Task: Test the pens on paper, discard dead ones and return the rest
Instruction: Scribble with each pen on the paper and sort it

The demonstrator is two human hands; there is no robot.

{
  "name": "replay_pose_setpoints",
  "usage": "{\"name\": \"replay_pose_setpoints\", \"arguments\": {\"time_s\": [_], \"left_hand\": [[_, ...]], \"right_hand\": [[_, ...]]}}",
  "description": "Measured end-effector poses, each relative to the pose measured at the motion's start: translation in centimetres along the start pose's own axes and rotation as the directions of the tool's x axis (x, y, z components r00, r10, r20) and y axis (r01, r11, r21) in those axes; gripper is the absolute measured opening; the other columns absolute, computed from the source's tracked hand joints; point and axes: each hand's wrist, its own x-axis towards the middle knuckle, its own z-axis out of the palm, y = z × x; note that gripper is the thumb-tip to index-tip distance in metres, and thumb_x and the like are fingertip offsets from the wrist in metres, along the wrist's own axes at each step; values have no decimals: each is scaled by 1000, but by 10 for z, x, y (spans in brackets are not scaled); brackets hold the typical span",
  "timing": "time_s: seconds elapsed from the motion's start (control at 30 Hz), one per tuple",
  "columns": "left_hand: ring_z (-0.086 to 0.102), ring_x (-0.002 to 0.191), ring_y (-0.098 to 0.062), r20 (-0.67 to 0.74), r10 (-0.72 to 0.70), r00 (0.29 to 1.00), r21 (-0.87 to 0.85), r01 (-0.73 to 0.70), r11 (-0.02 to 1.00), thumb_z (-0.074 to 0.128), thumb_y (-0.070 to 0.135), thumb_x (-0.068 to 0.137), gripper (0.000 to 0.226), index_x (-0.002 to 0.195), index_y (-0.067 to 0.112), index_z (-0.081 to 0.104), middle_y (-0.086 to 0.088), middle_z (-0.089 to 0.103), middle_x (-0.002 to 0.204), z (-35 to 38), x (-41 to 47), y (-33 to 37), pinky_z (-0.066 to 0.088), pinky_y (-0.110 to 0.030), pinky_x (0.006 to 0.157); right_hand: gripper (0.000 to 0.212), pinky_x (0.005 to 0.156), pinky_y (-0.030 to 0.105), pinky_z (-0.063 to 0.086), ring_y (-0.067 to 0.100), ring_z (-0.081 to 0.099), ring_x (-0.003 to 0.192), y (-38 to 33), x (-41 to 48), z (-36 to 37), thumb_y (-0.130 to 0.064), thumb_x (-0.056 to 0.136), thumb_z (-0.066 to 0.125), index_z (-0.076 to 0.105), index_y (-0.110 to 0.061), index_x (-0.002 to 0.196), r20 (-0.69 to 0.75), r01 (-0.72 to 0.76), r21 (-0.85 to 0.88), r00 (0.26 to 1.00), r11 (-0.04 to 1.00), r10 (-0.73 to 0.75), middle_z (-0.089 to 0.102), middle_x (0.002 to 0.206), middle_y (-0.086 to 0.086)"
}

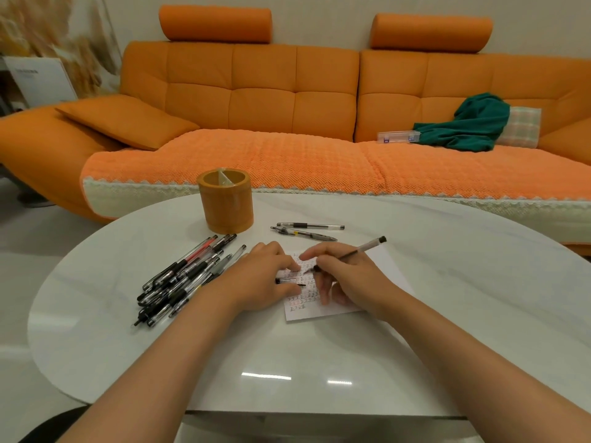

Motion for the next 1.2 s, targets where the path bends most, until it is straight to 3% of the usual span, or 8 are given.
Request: {"name": "replay_pose_setpoints", "arguments": {"time_s": [0.1, 0.2, 0.37, 0.5, 0.7, 0.93, 1.03, 1.2], "left_hand": [[36, 120, -9, 5, 4, 1000, 22, -4, 1000, 64, 57, 88, 50, 133, 37, 55, 14, 44, 128, 1, 0, -2, 41, -34, 100], [35, 124, -9, 17, 5, 1000, 33, -5, 999, 63, 57, 89, 51, 135, 38, 53, 14, 43, 134, 1, 0, -3, 39, -36, 103], [33, 128, -12, 25, 13, 1000, 27, -14, 1000, 61, 58, 90, 56, 142, 40, 47, 13, 42, 137, 1, 0, -3, 36, -38, 106], [31, 125, -9, 24, -9, 1000, 10, 9, 1000, 64, 68, 81, 66, 140, 44, 46, 16, 40, 133, 2, -1, 1, 34, -33, 100], [30, 126, -11, 26, -36, 999, -4, 37, 999, 67, 69, 77, 69, 138, 44, 47, 15, 40, 132, 3, 0, 3, 34, -34, 102], [29, 130, -13, 50, -52, 997, 8, 51, 999, 68, 66, 78, 69, 140, 43, 46, 12, 38, 138, 0, 0, 6, 32, -34, 102], [28, 131, -13, 55, -55, 997, 8, 55, 998, 69, 66, 79, 69, 140, 43, 46, 11, 38, 139, -1, -1, 7, 32, -34, 104], [28, 130, -13, 53, -55, 997, 1, 55, 998, 69, 65, 80, 69, 140, 42, 46, 11, 38, 138, -1, -2, 7, 30, -33, 100]], "right_hand": [[17, 44, 23, 37, 26, 69, 63, 5, -4, 6, 0, 87, 54, 68, -10, 91, 36, -83, 15, 996, 996, 82, 70, 74, 15], [8, 49, 22, 44, 19, 61, 52, 6, -6, 4, 7, 79, 61, 64, 0, 83, 48, -62, -76, 997, 995, 66, 65, 63, 15], [14, 47, 25, 43, 18, 52, 47, 8, -9, 5, 2, 81, 65, 60, -7, 71, 92, -17, -166, 995, 986, 32, 60, 56, 5], [17, 47, 28, 42, 21, 52, 47, 13, -8, 6, 3, 80, 65, 57, -9, 70, 109, 10, -159, 994, 987, 7, 59, 55, 6], [22, 43, 22, 36, 17, 44, 45, 13, -7, 7, 5, 81, 63, 54, -10, 68, 101, 11, -148, 995, 989, 4, 52, 53, 5], [17, 47, 22, 43, 14, 52, 50, 15, -7, 9, 2, 82, 67, 55, -3, 70, 112, 56, -215, 993, 975, -32, 58, 60, 3], [24, 47, 21, 40, 11, 49, 50, 15, -7, 9, 2, 82, 67, 54, -10, 66, 114, 64, -221, 993, 973, -39, 56, 56, -3], [20, 49, 28, 42, 15, 51, 52, 18, -7, 8, 1, 79, 68, 53, -5, 66, 93, 70, -245, 994, 967, -49, 56, 59, 4]]}}
